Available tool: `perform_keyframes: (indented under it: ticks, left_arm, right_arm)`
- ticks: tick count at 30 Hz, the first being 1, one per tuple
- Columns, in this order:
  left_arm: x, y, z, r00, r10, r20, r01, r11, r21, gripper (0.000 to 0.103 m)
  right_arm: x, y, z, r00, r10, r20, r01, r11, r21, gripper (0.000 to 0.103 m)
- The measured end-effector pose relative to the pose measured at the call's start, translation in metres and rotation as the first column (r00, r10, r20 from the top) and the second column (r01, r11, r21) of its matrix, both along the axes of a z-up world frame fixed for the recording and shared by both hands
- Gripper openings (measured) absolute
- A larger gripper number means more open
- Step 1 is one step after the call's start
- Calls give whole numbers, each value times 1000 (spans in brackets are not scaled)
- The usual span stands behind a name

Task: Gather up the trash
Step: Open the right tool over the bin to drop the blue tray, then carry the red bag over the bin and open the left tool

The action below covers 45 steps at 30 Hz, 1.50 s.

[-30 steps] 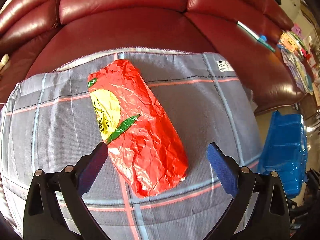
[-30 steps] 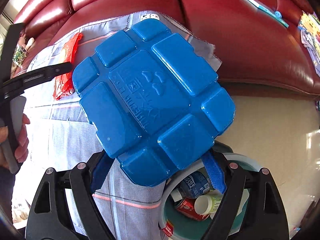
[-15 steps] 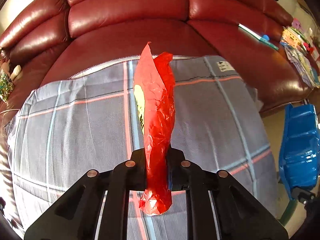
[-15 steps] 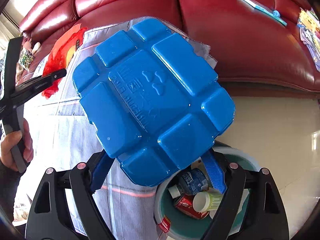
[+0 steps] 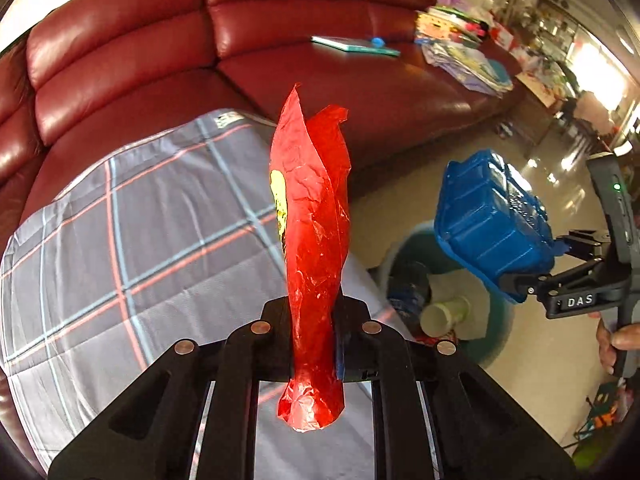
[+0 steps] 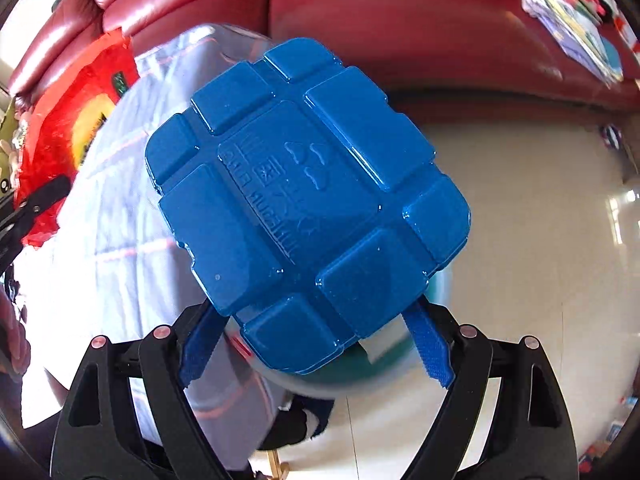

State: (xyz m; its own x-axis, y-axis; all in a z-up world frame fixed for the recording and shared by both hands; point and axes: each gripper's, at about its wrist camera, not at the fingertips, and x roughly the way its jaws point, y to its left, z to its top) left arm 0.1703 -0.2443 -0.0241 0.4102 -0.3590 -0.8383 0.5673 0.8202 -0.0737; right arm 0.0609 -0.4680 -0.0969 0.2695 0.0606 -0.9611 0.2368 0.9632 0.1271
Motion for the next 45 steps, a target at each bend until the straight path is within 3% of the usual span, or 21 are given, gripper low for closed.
perform_keyframes:
  ticks: [5, 11, 19, 23, 28, 32, 33, 35, 36, 45]
  left_arm:
    - [-34, -34, -18, 996, -78, -36, 78, 997, 1, 13]
    - [-53, -67, -37, 987, -151, -63, 153, 988, 24, 13]
    - [-60, -98, -53, 968, -227, -108, 233, 972, 40, 13]
    - [-65, -115, -67, 944, -285, -167, 294, 955, 31, 13]
    - [-79, -143, -93, 894, -362, -262, 379, 925, 13, 14]
    - [-78, -158, -110, 878, -359, -315, 376, 927, -8, 17]
    - [-76, -160, -113, 878, -353, -324, 369, 929, -13, 19]
    - [-72, -164, -116, 885, -342, -316, 357, 934, -12, 36]
    - [-71, -165, -116, 892, -337, -303, 351, 936, -8, 52]
    - [-77, -159, -108, 926, -303, -224, 314, 949, 16, 87]
  right_arm:
    - [-26, -17, -29, 998, -40, -57, 41, 999, 27, 81]
    - [-17, -30, -54, 993, -64, -102, 79, 985, 154, 85]
    - [-25, -53, -56, 990, -122, -75, 132, 978, 159, 87]
    - [-40, -76, -51, 983, -169, -70, 178, 972, 154, 89]
    - [-62, -103, -42, 971, -231, -56, 237, 959, 156, 92]
    - [-77, -113, -38, 964, -261, -51, 265, 952, 155, 92]
    - [-79, -114, -38, 963, -264, -50, 268, 951, 156, 92]
    - [-82, -115, -38, 963, -266, -51, 271, 950, 155, 92]
    - [-82, -115, -39, 962, -267, -52, 271, 949, 158, 92]
    - [-78, -111, -43, 963, -263, -58, 269, 948, 171, 92]
